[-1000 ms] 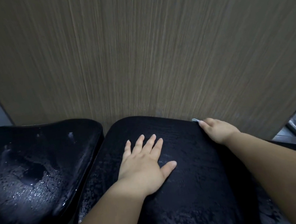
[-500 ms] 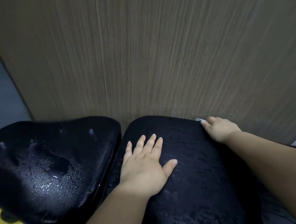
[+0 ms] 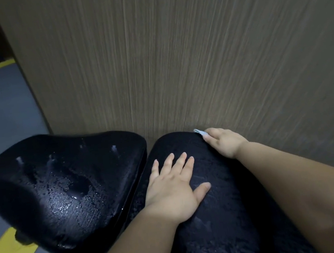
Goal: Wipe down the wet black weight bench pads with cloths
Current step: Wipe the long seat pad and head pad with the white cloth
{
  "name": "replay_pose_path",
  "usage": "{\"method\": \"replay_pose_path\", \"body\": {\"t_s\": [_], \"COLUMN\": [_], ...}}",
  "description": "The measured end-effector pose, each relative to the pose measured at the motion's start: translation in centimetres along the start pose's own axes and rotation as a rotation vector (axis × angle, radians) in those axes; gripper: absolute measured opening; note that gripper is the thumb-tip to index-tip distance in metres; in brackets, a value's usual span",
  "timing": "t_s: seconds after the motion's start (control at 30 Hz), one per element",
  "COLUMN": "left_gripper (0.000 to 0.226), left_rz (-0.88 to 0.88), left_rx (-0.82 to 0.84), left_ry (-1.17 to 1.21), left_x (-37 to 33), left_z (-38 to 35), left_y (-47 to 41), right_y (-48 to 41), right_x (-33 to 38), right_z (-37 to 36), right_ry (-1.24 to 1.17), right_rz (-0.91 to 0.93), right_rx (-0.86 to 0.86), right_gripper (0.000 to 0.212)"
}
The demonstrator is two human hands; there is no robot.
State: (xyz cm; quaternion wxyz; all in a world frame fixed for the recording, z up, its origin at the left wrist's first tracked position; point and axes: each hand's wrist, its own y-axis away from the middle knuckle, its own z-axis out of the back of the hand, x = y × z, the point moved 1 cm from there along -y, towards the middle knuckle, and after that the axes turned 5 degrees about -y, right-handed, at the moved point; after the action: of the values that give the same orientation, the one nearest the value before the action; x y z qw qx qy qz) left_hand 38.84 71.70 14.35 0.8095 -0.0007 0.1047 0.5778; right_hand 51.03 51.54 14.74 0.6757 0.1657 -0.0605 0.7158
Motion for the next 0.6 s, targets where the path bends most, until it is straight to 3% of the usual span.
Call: {"method": "replay_pose_path", "body": {"t_s": [0.3,0.43,0.6], "left_gripper": [0.075,0.075,0.075], "left_rz": [0.024,0.027,-0.015], "left_rx": [0.028,0.001,-0.046], "left_ry": [0.012,0.028,0.030], "left_x": [1.2,2.3,2.6], "left_z": [0.1,-0.1,-0.3], "left_y": [0.6,1.3,1.5], "right_y": [4.1,3.6,1.9], "right_x": [-8.1,-6.7,-2.5], "right_z": [2.1,1.7,1.1], "right_ry": [0.034,0.088,0.100], "right_rz": [-0.276,-0.337,-0.255], "right_rx": [-0.053,-0.070,-0.060], "right_gripper": [0.048,0.051,0.048]}}
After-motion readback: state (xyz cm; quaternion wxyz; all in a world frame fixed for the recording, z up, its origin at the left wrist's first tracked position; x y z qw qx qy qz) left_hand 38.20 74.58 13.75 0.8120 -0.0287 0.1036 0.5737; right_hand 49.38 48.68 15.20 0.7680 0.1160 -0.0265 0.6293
